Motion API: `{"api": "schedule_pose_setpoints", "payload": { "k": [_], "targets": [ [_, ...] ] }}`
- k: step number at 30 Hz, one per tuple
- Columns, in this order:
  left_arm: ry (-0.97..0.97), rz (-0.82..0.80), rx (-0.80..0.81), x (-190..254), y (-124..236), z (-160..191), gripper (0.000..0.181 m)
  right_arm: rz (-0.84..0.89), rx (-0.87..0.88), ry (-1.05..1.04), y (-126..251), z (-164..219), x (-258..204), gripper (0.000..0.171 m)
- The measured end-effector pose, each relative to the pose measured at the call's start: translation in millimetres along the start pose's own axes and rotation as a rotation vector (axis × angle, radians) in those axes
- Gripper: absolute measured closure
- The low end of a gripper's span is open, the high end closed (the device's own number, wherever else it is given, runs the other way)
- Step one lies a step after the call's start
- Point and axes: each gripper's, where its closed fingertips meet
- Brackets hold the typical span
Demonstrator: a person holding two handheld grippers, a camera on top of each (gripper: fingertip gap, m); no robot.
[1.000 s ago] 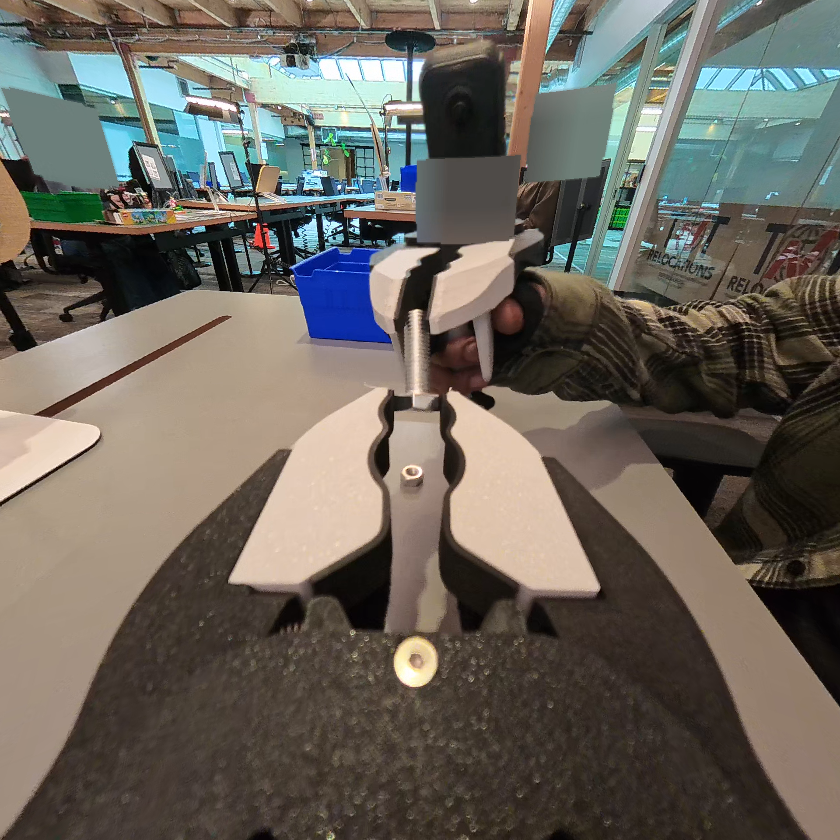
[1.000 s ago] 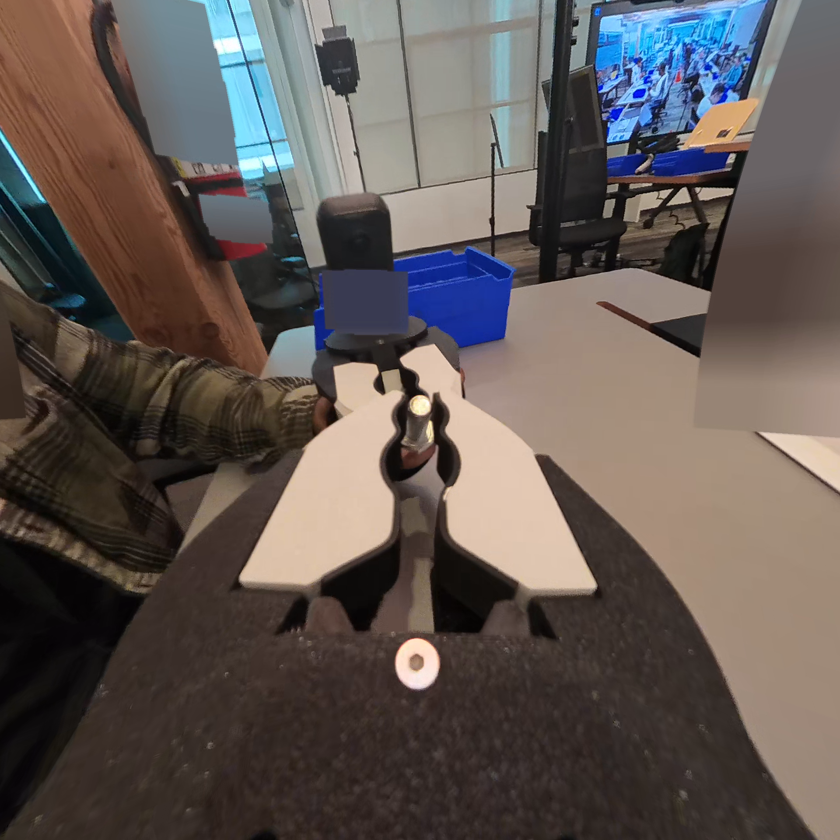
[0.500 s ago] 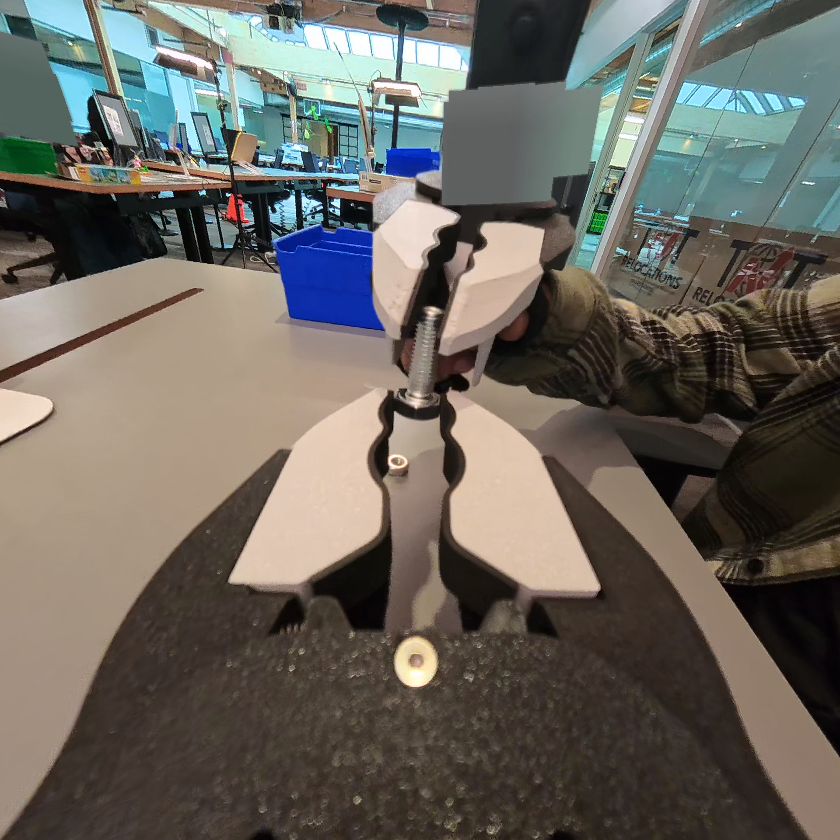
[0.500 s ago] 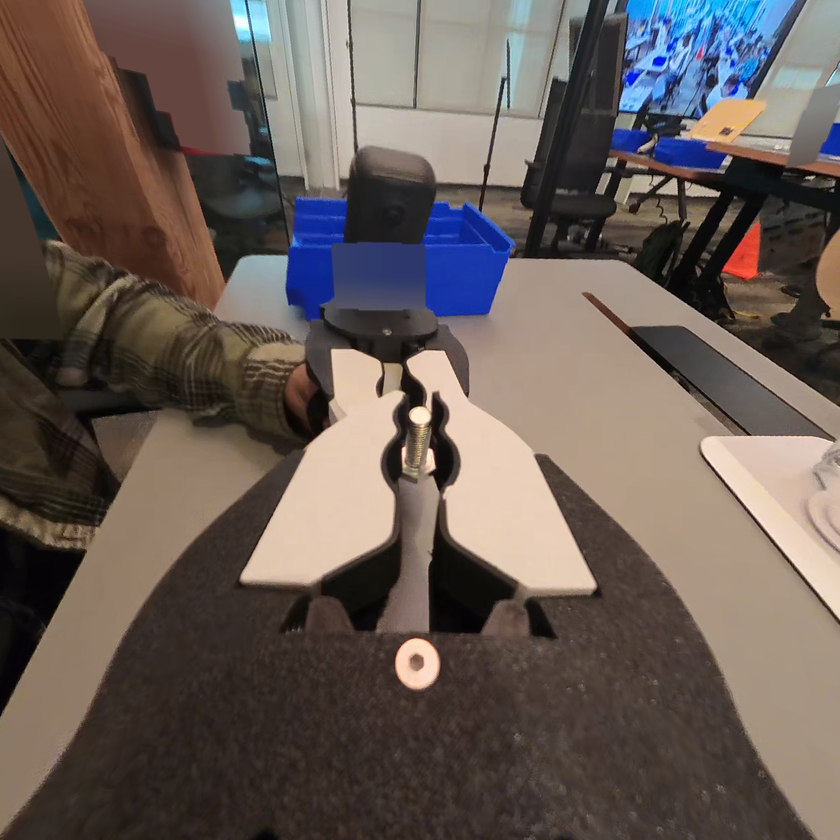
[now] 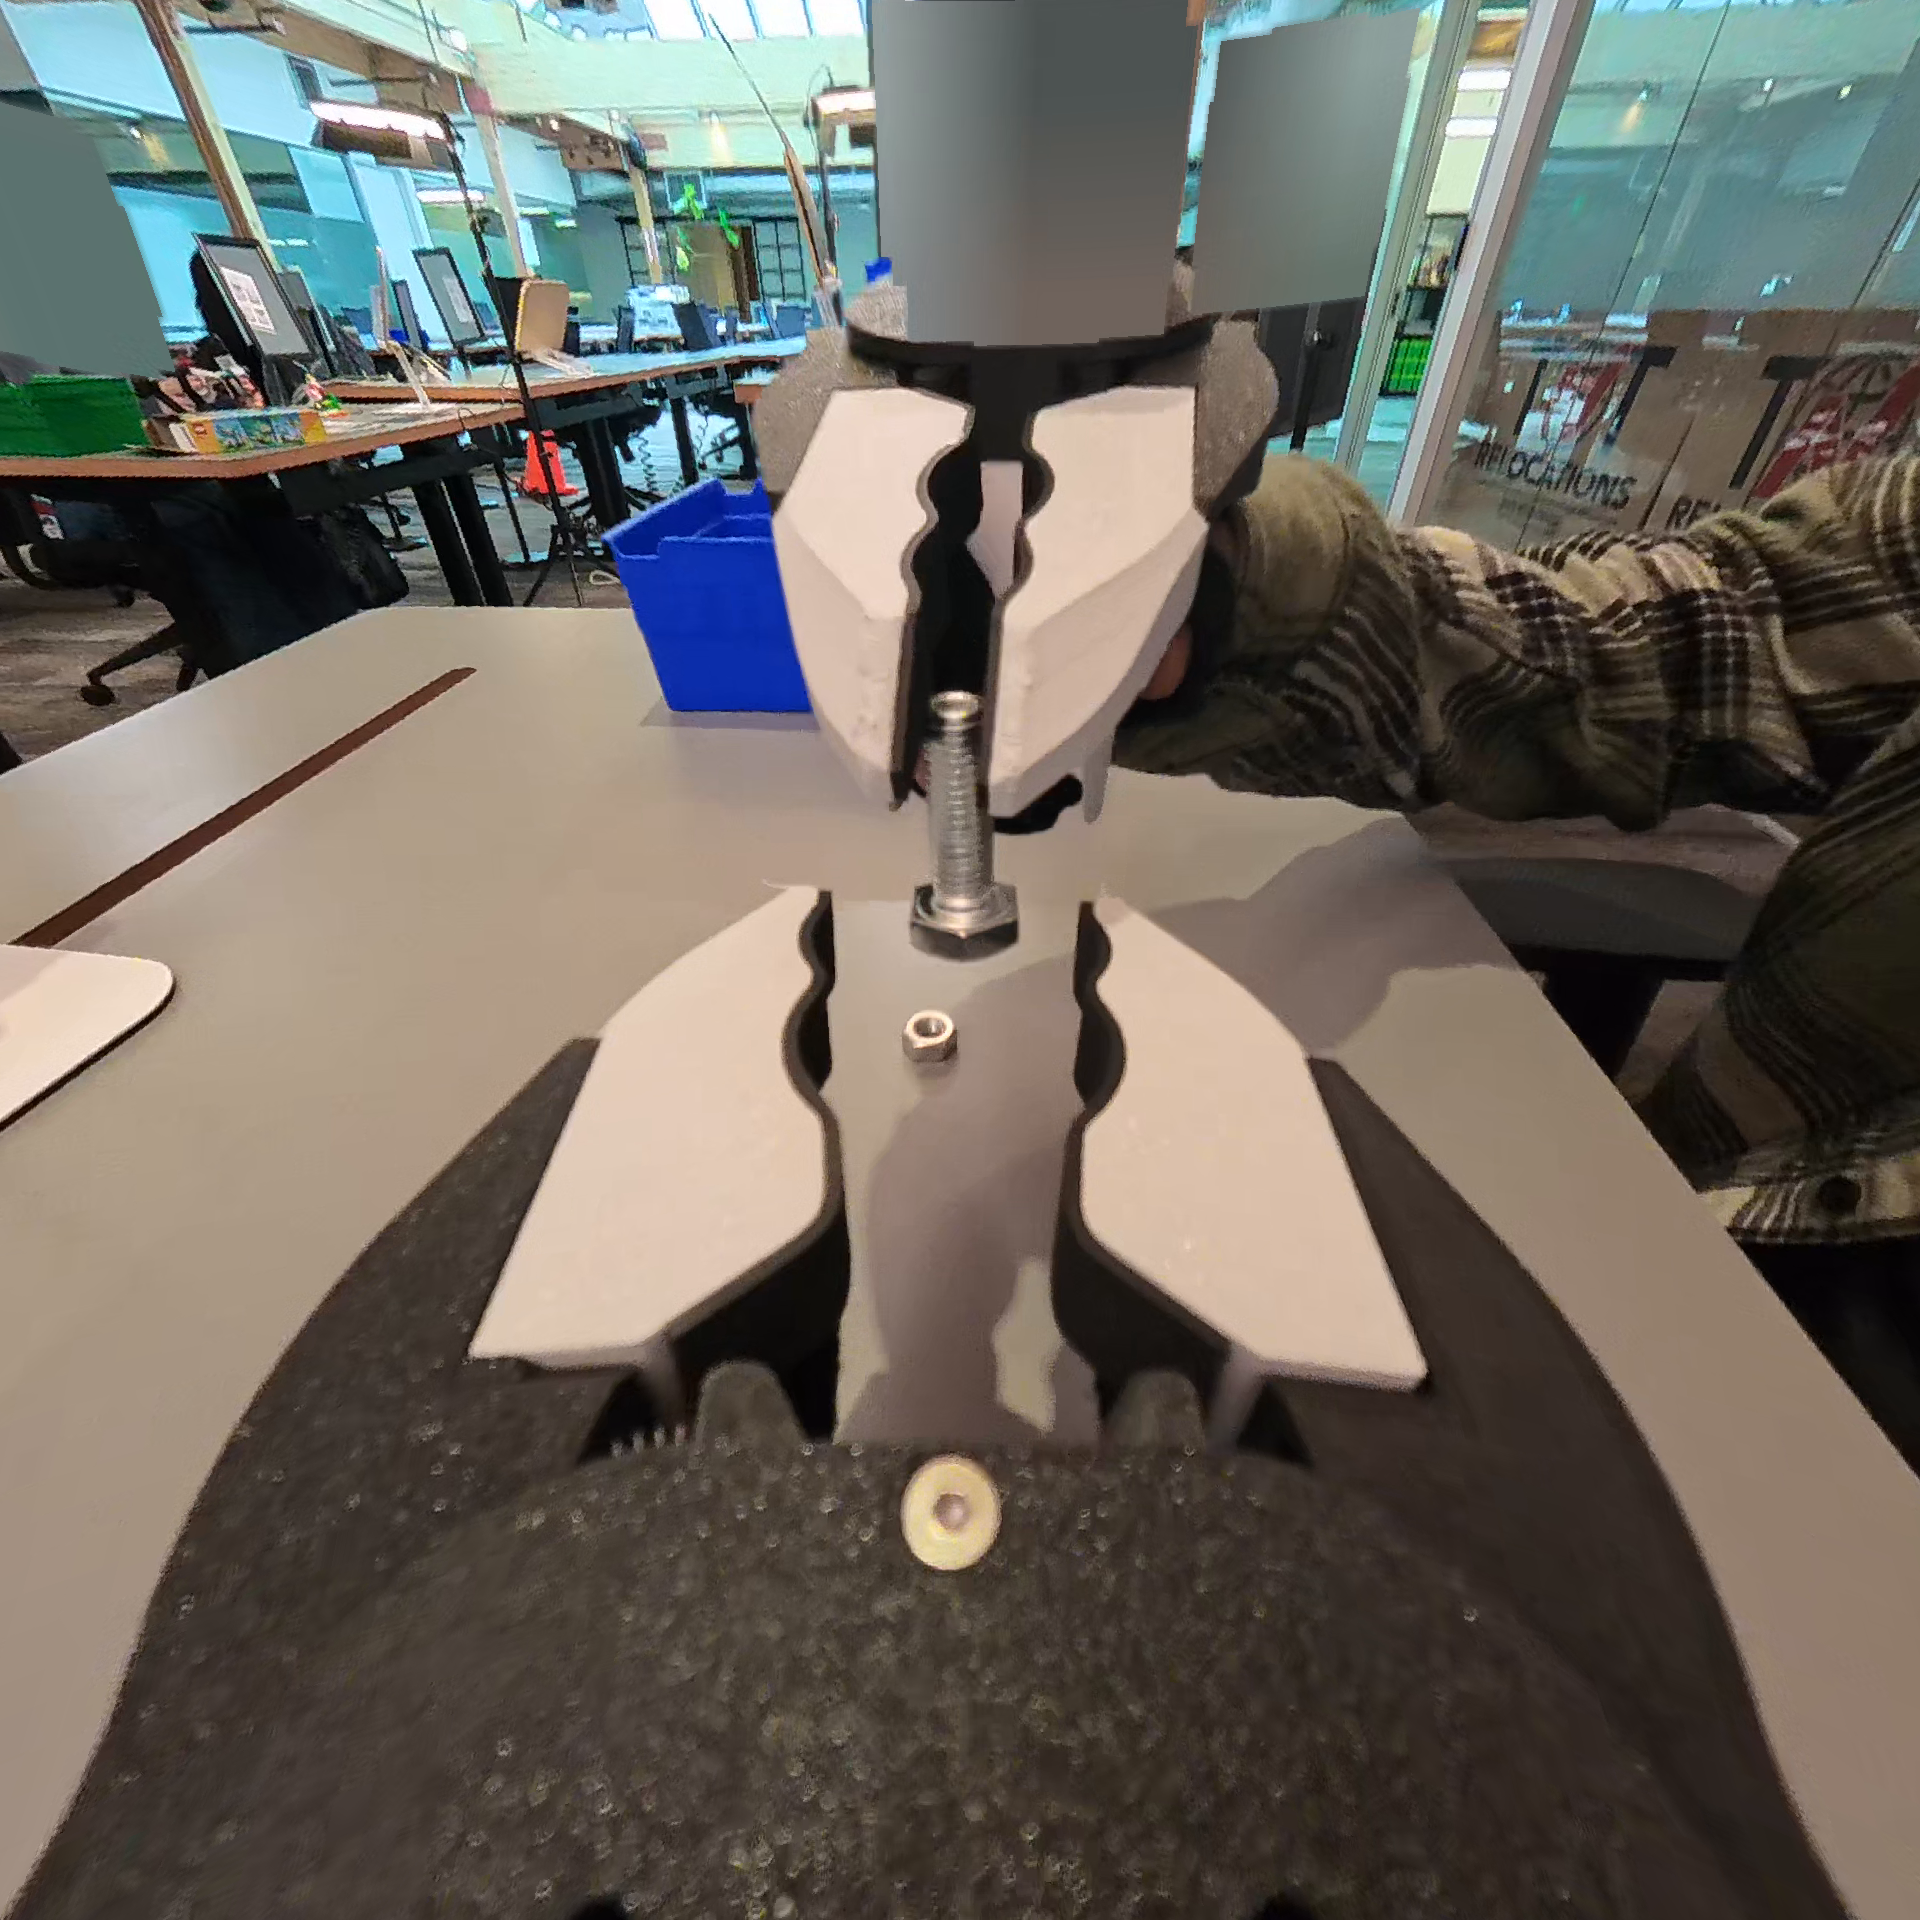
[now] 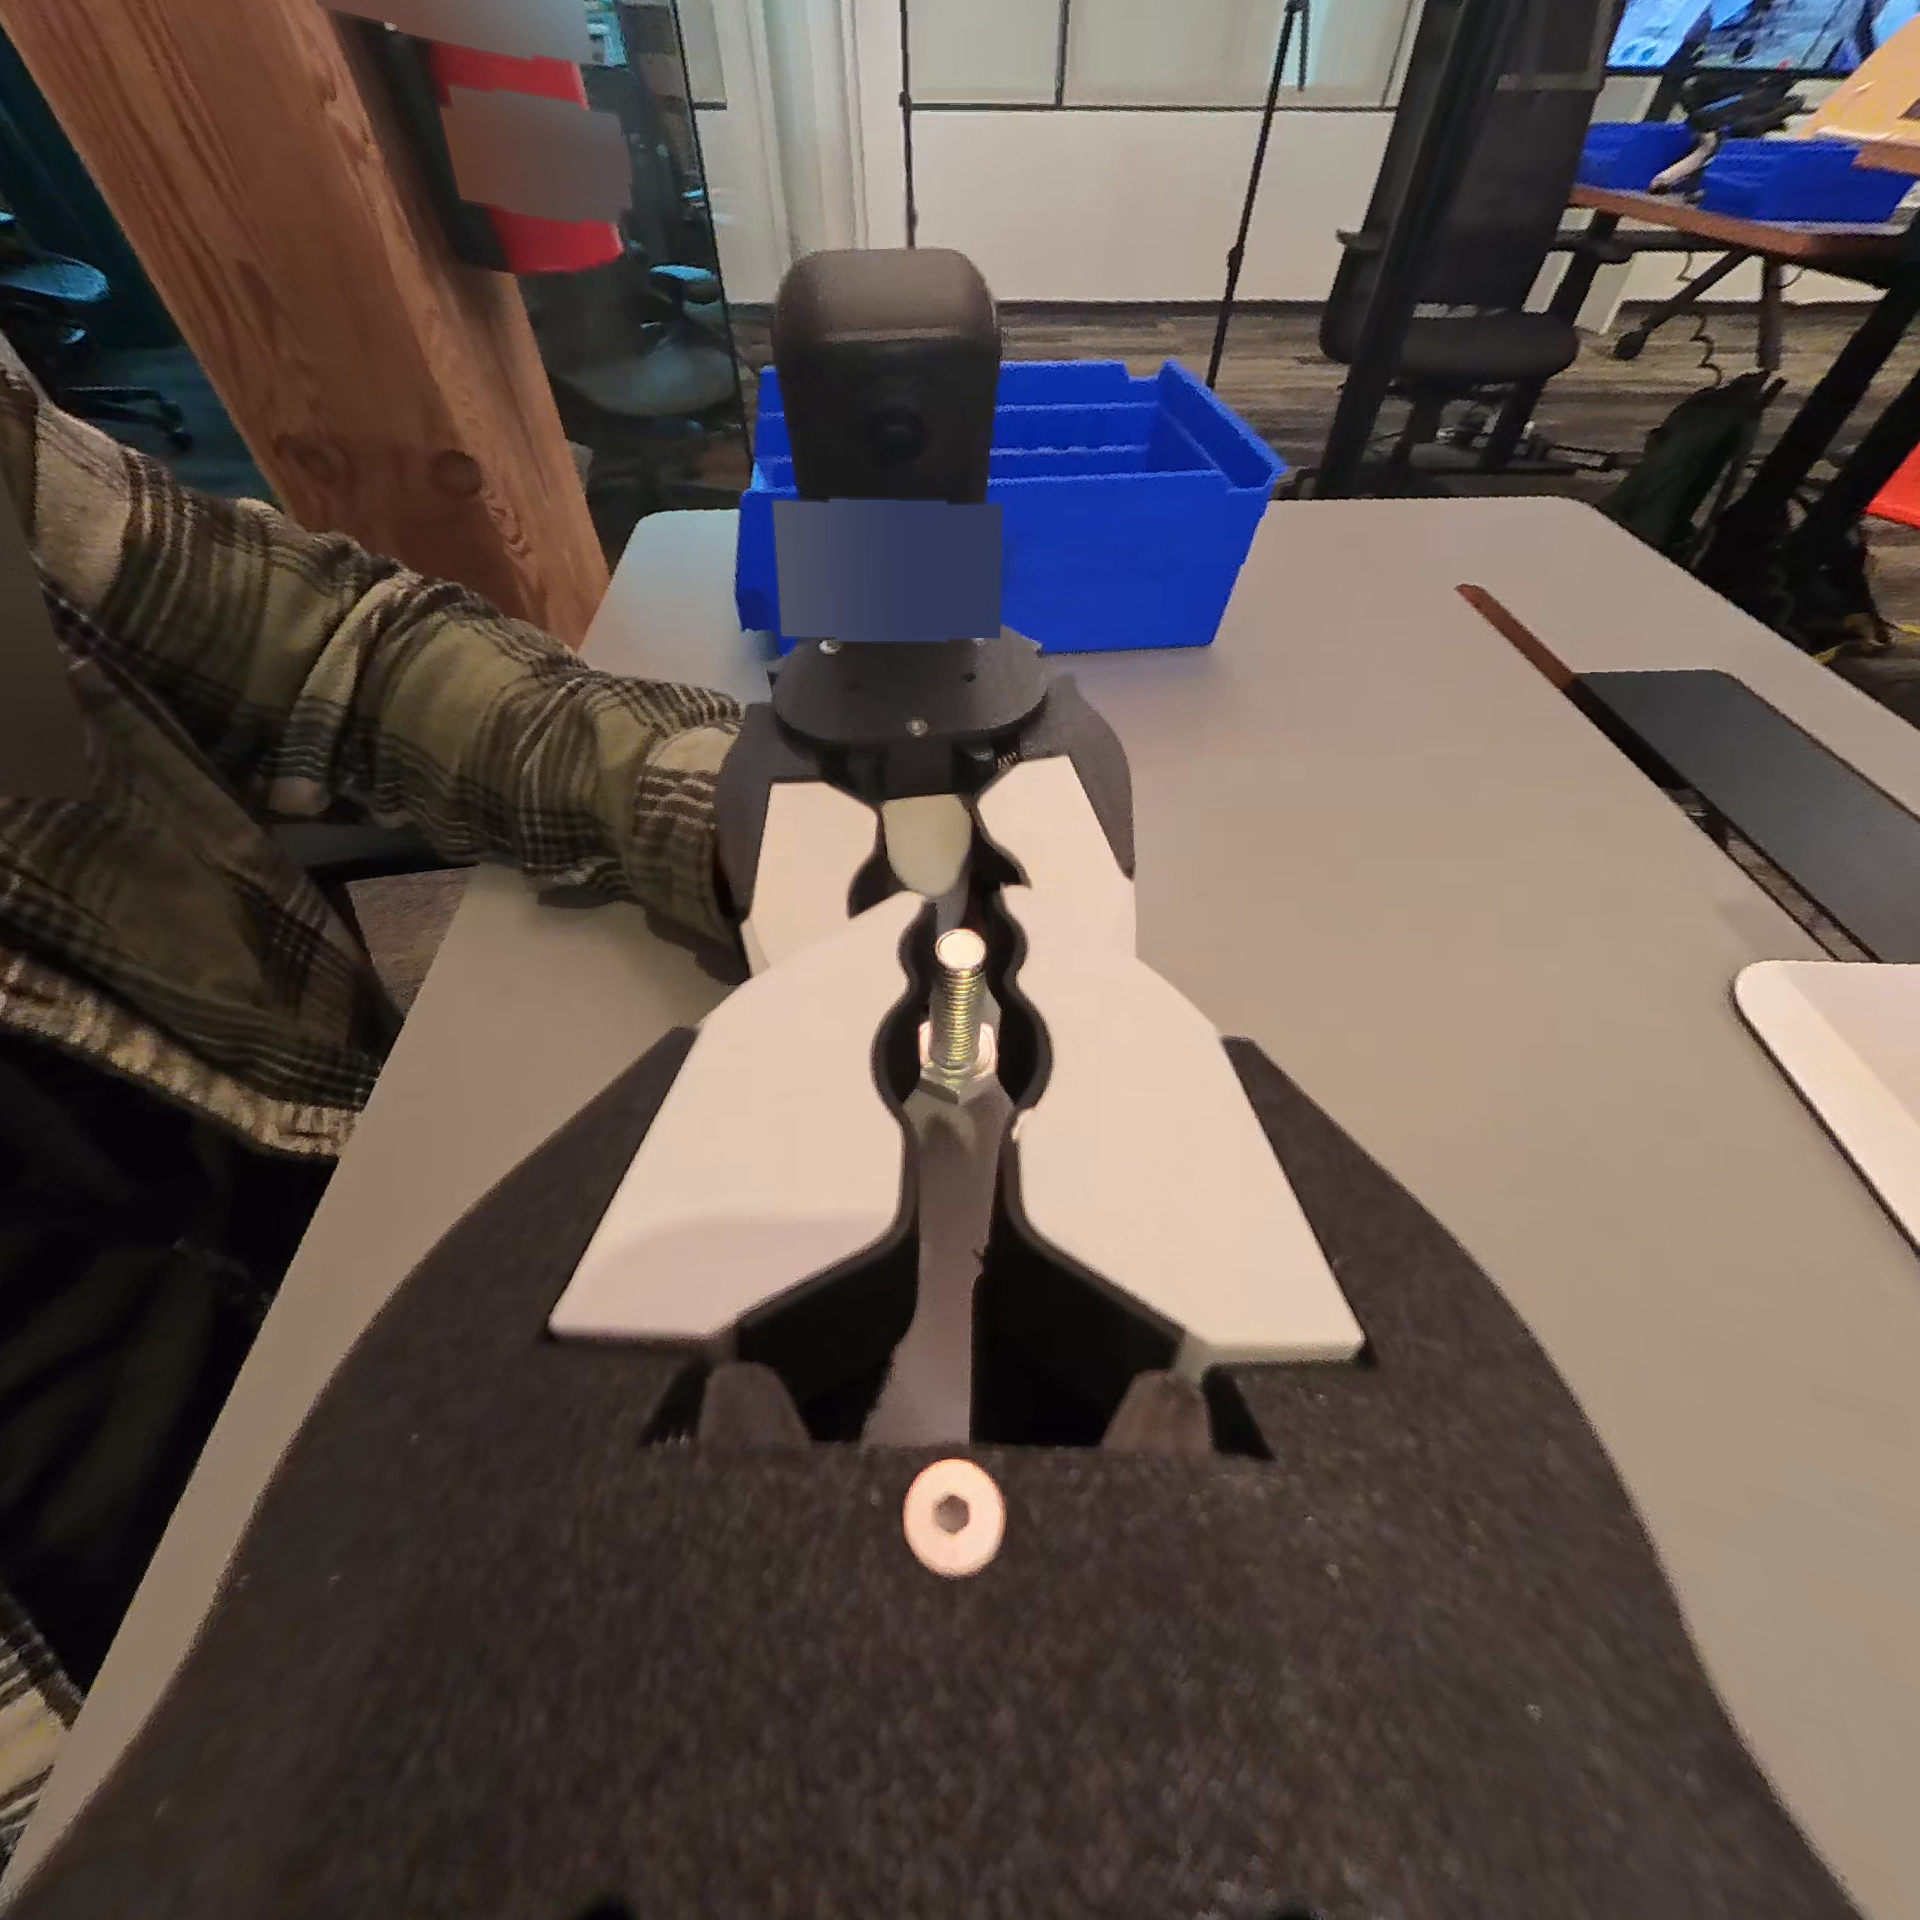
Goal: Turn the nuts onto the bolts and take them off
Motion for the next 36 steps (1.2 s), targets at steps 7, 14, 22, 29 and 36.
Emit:
{"api": "schedule_pose_setpoints", "payload": {
  "k": [7, 14, 22, 29, 36],
  "targets": [
    [-0.050, 0.015, -0.029, 6, -1, 5, 0.154, -0.012, -0.040, -0.006, -5, 5, 1, 0.163],
    [-0.042, 0.010, -0.035, 4, 0, 6, 0.162, -0.024, -0.042, -0.002, -8, 5, -2, 0.163],
    [-0.023, 0.016, 0.003, 5, 1, 0, 0.159, -0.028, -0.019, 0.001, -2, 2, -4, 0.163],
    [-0.006, 0.030, 0.019, 6, 3, -3, 0.163, -0.030, -0.010, 0.005, -3, 1, -4, 0.163],
    [-0.007, 0.005, 0.015, 6, 4, -6, 0.163, -0.038, 0.013, 0.030, -2, -3, -6, 0.162]
  ]
}}
Point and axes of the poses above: each gripper's, where its closed fingertips meet, y back along the fingers, z out of its underside, x = y × z across the jaws, and after that the axes turned 11 degrees about -z, right-handed
